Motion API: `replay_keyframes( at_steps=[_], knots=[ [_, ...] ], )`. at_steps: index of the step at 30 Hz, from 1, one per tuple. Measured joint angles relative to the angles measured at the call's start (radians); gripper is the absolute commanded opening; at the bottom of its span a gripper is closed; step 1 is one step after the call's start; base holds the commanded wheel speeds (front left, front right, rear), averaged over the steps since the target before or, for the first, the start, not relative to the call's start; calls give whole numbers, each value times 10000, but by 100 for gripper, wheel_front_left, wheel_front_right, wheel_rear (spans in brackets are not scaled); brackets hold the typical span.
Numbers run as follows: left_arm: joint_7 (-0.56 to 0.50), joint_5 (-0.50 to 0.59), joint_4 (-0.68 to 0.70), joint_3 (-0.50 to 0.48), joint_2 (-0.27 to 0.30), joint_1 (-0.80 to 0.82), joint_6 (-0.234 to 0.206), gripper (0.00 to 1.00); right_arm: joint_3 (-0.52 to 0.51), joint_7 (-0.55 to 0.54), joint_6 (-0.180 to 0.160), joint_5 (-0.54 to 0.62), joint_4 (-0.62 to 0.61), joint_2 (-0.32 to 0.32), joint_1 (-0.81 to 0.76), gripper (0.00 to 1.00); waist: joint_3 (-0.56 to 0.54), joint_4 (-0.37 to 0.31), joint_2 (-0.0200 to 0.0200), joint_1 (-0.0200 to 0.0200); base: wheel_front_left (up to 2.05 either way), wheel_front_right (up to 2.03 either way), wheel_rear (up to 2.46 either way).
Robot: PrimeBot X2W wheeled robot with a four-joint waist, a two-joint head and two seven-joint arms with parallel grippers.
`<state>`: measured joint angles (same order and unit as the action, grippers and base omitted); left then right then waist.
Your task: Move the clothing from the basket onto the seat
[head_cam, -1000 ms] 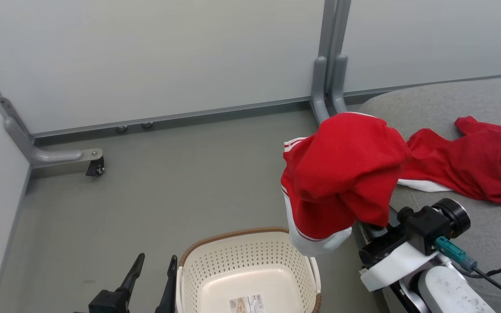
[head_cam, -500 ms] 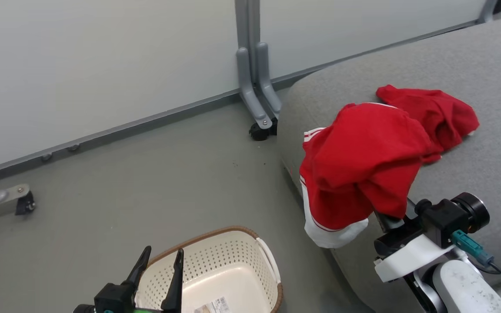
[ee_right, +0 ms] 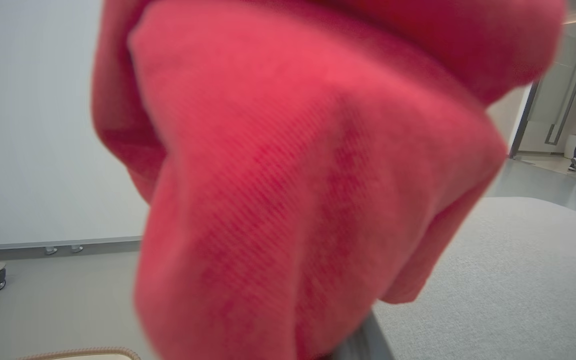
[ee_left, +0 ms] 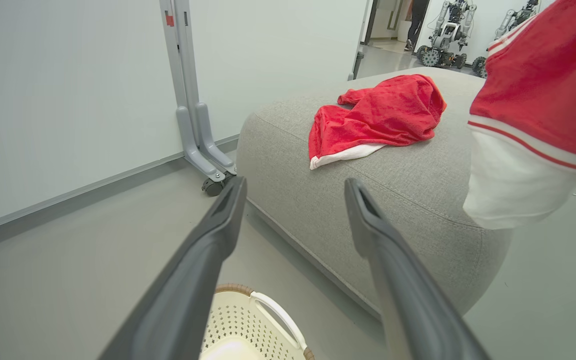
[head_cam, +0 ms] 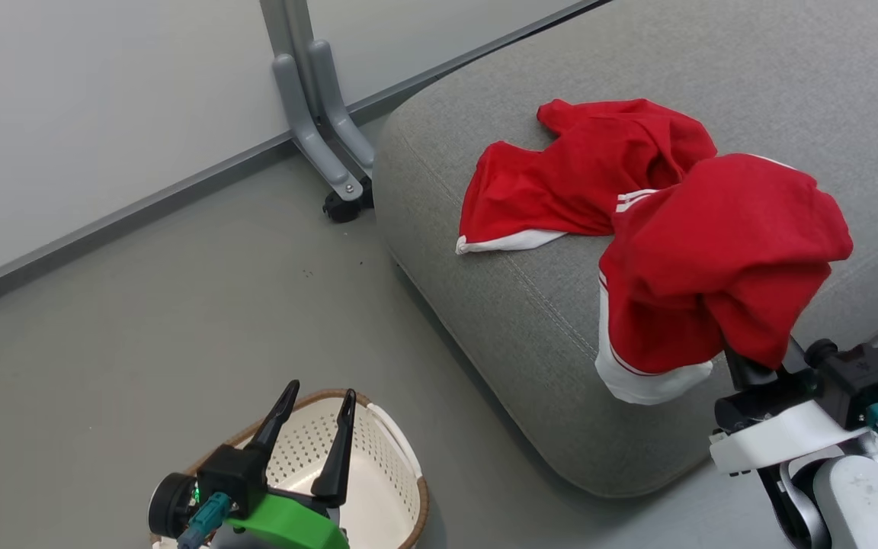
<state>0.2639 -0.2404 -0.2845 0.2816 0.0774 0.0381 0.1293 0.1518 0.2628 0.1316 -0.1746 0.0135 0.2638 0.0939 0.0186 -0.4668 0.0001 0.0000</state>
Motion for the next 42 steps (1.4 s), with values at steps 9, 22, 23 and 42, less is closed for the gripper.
replay_keyframes(
  at_steps=[9,22,23,42],
  knots=[
    [2,-134,-213,270,161,504,0,100,-767,0,0,194,-309,-337,-527,0,545,-387,0,0,0,0,0],
    [2,-201,-401,633,332,687,0,100,-899,0,-2,299,-353,-349,-507,0,667,-477,0,0,0,0,0],
    [2,-201,-385,610,330,687,0,100,-872,0,-2,320,-318,-311,-459,0,677,-477,0,0,0,0,0],
    [2,410,934,194,1116,698,0,100,-90,0,0,146,1016,556,4156,0,2106,-604,0,0,0,0,0]
  ],
)
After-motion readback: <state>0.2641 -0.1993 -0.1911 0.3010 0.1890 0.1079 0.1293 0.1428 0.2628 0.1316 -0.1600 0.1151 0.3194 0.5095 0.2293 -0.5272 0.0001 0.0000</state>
